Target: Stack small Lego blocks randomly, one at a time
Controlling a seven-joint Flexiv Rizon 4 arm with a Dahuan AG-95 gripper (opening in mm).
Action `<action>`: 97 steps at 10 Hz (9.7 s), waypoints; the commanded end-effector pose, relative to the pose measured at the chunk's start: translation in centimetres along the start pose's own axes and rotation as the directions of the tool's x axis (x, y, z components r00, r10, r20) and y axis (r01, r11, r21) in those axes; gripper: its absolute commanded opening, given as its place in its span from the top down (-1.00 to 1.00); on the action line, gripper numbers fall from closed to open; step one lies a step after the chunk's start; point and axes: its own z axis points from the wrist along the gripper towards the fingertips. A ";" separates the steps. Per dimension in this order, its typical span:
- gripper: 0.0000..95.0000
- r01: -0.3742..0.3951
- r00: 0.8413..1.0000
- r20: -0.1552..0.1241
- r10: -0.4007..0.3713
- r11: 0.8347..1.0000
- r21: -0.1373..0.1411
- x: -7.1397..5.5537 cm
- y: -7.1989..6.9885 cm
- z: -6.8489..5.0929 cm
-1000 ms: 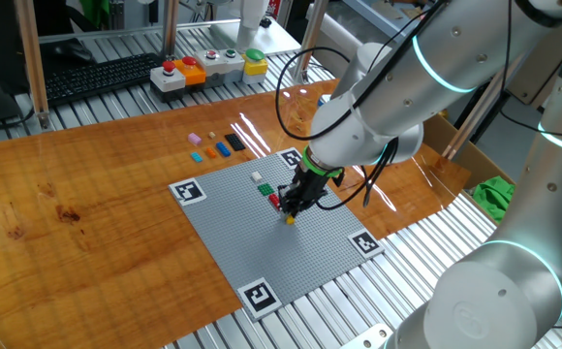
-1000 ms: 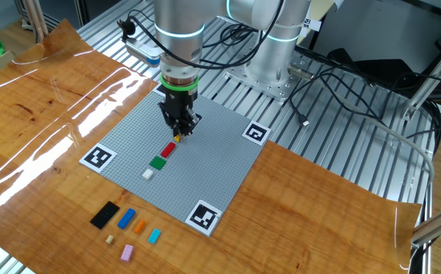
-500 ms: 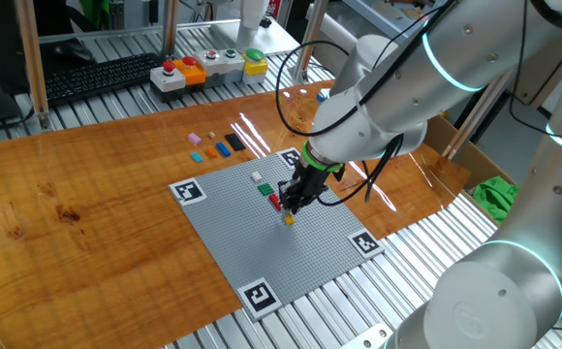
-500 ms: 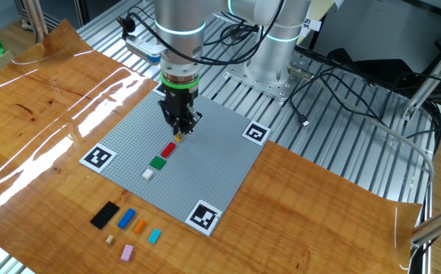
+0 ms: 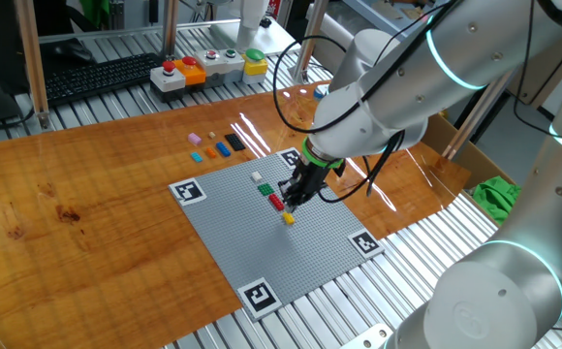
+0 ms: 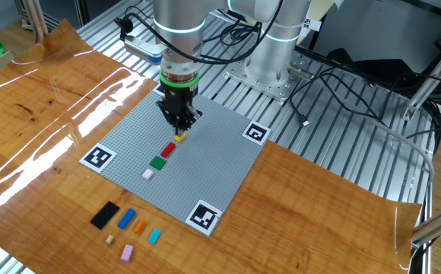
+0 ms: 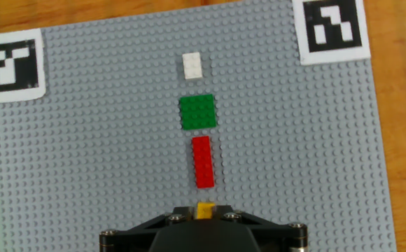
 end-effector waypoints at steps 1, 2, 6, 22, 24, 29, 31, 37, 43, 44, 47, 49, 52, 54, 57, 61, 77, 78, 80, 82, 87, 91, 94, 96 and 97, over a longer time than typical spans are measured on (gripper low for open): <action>1.00 0.010 1.000 -0.002 -0.010 1.000 0.011 0.3 -0.2 -0.3; 1.00 0.018 1.000 -0.002 -0.018 1.000 0.013 0.4 -0.2 -0.3; 1.00 0.025 1.000 0.002 -0.025 1.000 0.016 0.7 -0.4 0.4; 1.00 0.015 1.000 -0.008 -0.015 1.000 0.002 0.5 -0.2 0.7; 1.00 0.007 1.000 0.005 -0.007 1.000 -0.001 0.6 -0.3 1.2; 1.00 0.034 0.999 0.005 -0.034 0.999 -0.012 0.6 -0.2 1.3; 1.00 0.035 0.999 0.000 -0.035 0.999 -0.027 0.6 -0.2 1.3; 1.00 0.023 1.000 -0.016 -0.023 1.000 -0.018 0.6 0.1 0.7; 1.00 -0.008 1.000 -0.014 0.008 1.000 -0.010 0.7 0.2 0.2; 1.00 -0.011 1.000 -0.014 0.011 1.000 -0.012 0.7 0.2 0.2; 0.60 -0.005 1.000 -0.015 0.005 1.000 -0.006 0.7 0.2 0.2; 0.60 -0.010 1.000 -0.015 0.009 1.000 -0.005 0.8 0.2 0.3; 0.60 -0.012 1.000 -0.009 0.012 1.000 -0.002 0.9 0.0 0.9; 0.60 -0.015 1.000 -0.008 0.015 1.000 0.000 0.9 0.0 1.0; 0.60 -0.016 1.000 -0.005 0.016 1.000 0.001 1.0 -0.1 1.2; 0.60 -0.017 1.000 0.001 0.017 1.000 0.001 1.0 -0.1 1.3; 1.00 0.033 0.999 0.008 -0.033 0.999 0.010 1.1 -0.2 1.8; 1.00 0.033 0.999 0.007 -0.033 0.999 0.010 1.1 -0.2 1.8; 1.00 0.033 0.999 0.004 -0.033 0.999 0.008 1.1 -0.3 1.8; 1.00 0.034 0.999 0.002 -0.034 0.999 0.007 1.1 -0.3 1.8; 1.00 0.031 1.000 0.005 -0.031 1.000 0.005 1.1 -0.4 1.9; 1.00 0.010 1.000 0.005 -0.010 1.000 0.001 1.1 -0.4 1.9; 0.60 0.006 1.000 0.005 -0.006 1.000 0.001 1.1 -0.4 1.9; 0.60 0.004 1.000 0.004 -0.004 1.000 0.002 1.1 -0.5 1.9; 0.60 0.002 1.000 0.005 -0.002 1.000 0.002 1.1 -0.5 1.9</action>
